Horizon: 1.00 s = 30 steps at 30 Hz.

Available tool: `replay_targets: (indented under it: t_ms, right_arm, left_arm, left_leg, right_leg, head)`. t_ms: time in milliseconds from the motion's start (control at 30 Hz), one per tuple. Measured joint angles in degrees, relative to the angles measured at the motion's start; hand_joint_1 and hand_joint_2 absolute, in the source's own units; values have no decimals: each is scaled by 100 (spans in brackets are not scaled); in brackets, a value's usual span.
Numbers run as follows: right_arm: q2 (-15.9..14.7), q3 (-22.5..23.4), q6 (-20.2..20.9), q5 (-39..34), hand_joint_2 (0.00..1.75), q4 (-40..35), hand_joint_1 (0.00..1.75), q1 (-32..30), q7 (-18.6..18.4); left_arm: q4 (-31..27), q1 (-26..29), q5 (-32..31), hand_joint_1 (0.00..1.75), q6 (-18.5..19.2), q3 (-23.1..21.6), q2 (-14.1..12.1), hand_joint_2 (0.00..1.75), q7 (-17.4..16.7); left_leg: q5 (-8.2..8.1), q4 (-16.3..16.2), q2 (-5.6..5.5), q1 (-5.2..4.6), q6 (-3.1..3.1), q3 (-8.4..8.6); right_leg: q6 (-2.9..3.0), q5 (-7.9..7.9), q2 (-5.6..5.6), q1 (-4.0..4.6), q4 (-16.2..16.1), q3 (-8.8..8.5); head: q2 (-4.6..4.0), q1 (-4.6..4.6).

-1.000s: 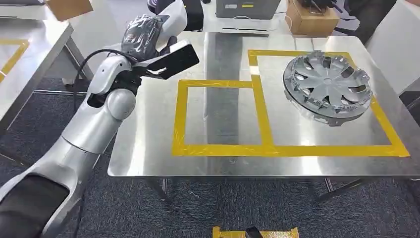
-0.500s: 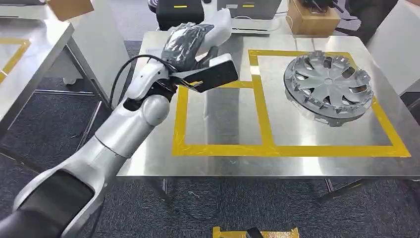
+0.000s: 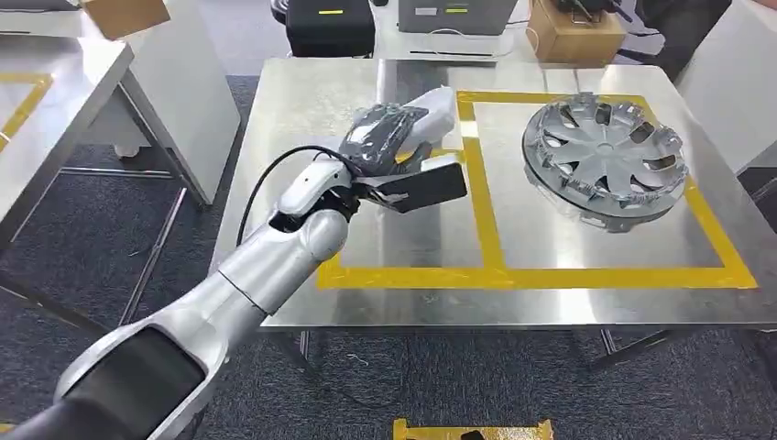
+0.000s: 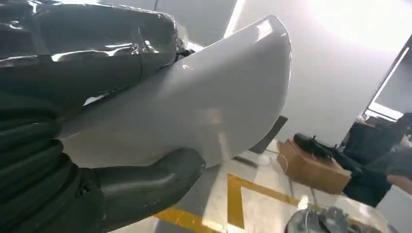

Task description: Take the parts from the cabinet and place them on the table.

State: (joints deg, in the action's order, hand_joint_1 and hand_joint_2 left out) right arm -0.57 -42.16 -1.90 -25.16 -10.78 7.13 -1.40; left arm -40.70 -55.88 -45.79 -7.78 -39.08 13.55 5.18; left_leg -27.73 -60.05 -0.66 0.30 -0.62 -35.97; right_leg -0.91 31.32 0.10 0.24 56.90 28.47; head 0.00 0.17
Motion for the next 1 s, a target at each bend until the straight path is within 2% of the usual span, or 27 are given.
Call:
replay_targets:
  t_ms: [167, 400, 433, 767, 800, 1000]
  right_arm:
    - [-7, 0, 0, -2, 175, 2, 0, -34, 0]
    - [-42, 0, -2, -20, 175, 2, 0, -87, 0]
    - [-44, 0, -2, -20, 175, 2, 0, -90, 0]
    - [-46, 0, -2, -66, 175, 2, 0, -100, 0]
    - [-46, 2, -2, -66, 175, 2, 0, -101, 0]
    - [-48, 0, -2, -81, 175, 2, 0, -105, -2]
  left_arm:
    - [324, 175, 9, 175, -72, -77, 2, 175, -46]
    - [571, 236, 7, 175, -81, -133, -39, 175, -103]
    - [591, 236, 7, 0, -81, -140, -39, 175, -105]
    - [750, 241, -79, 0, -96, -223, -31, 175, -190]
    - [761, 241, -83, 0, -96, -230, -31, 0, -188]
    - [789, 232, -157, 0, -98, -262, -31, 0, -210]
  left_leg:
    - [-1, 1, 48, -1, -1, 1]
    - [-2, 2, 61, -2, -2, 1]
    - [-2, 2, 63, -2, -2, 1]
    - [-3, 2, 68, -4, -4, 3]
    - [-3, 2, 68, -4, -4, 3]
    - [-3, 2, 68, -5, -4, 4]
  right_leg:
    - [-4, -3, 20, 0, 1, 3]
    - [-6, -5, 27, 1, 1, 6]
    - [-7, -5, 29, 1, 1, 6]
    - [-11, -8, 32, 0, 1, 6]
    - [-11, -8, 32, 0, 1, 6]
    - [-13, -9, 32, 0, 1, 6]
  head:
    - [0, 0]
    - [0, -2]
    - [0, 0]
    - [0, 0]
    - [0, 0]
    - [0, 0]
